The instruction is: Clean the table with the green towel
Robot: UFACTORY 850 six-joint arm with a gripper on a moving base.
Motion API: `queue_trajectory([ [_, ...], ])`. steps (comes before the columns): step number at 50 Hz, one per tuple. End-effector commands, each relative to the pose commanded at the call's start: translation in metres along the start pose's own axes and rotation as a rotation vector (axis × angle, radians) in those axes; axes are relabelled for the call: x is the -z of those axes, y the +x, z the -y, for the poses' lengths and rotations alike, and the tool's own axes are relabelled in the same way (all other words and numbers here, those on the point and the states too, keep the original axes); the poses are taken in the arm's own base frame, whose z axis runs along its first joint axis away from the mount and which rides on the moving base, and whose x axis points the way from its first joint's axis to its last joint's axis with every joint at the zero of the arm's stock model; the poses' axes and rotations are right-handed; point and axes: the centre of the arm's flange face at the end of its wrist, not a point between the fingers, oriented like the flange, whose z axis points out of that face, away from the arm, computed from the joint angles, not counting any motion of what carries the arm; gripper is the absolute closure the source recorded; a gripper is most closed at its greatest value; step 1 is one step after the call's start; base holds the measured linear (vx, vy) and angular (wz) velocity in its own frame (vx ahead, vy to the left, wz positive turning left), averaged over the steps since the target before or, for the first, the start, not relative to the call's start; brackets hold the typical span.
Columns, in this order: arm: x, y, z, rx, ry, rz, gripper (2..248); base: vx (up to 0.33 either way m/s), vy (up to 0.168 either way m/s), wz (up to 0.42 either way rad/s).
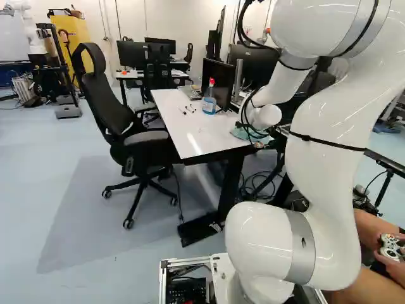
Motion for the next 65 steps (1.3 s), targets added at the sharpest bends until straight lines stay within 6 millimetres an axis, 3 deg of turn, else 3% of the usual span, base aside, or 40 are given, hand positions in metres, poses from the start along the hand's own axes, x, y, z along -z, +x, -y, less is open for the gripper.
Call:
queue_trajectory([
  [13,0.0,0.0,0.0,0.0,0.0,0.0,3,0.0,0.0,0.0],
  [14,0.0,0.0,0.0,0.0,0.0,0.0,35,0.0,0.0,0.0],
  [18,0.0,0.0,0.0,0.0,0.0,0.0,35,0.0,0.0,0.0],
  [19,0.0,0.0,0.0,0.0,0.0,0.0,74,0.0,0.0,0.0],
  [23,0.0,0.0,0.0,0.0,0.0,0.0,74,0.0,0.0,0.0],
  [24,0.0,0.0,0.0,0.0,0.0,0.0,112,0.0,0.0,0.0],
  [28,0.0,0.0,0.0,0.0,0.0,0.0,112,0.0,0.0,0.0],
  [29,0.0,0.0,0.0,0.0,0.0,0.0,150,0.0,0.0,0.0],
  [34,0.0,0.0,0.0,0.0,0.0,0.0,150,0.0,0.0,0.0],
  [35,0.0,0.0,0.0,0.0,0.0,0.0,186,0.0,0.0,0.0],
  [39,0.0,0.0,0.0,0.0,0.0,0.0,186,0.0,0.0,0.0],
  [40,0.0,0.0,0.0,0.0,0.0,0.0,208,0.0,0.0,0.0],
  [65,0.011,0.012,0.001,0.001,0.001,-0.03,212,0.0,0.0,0.0],
])
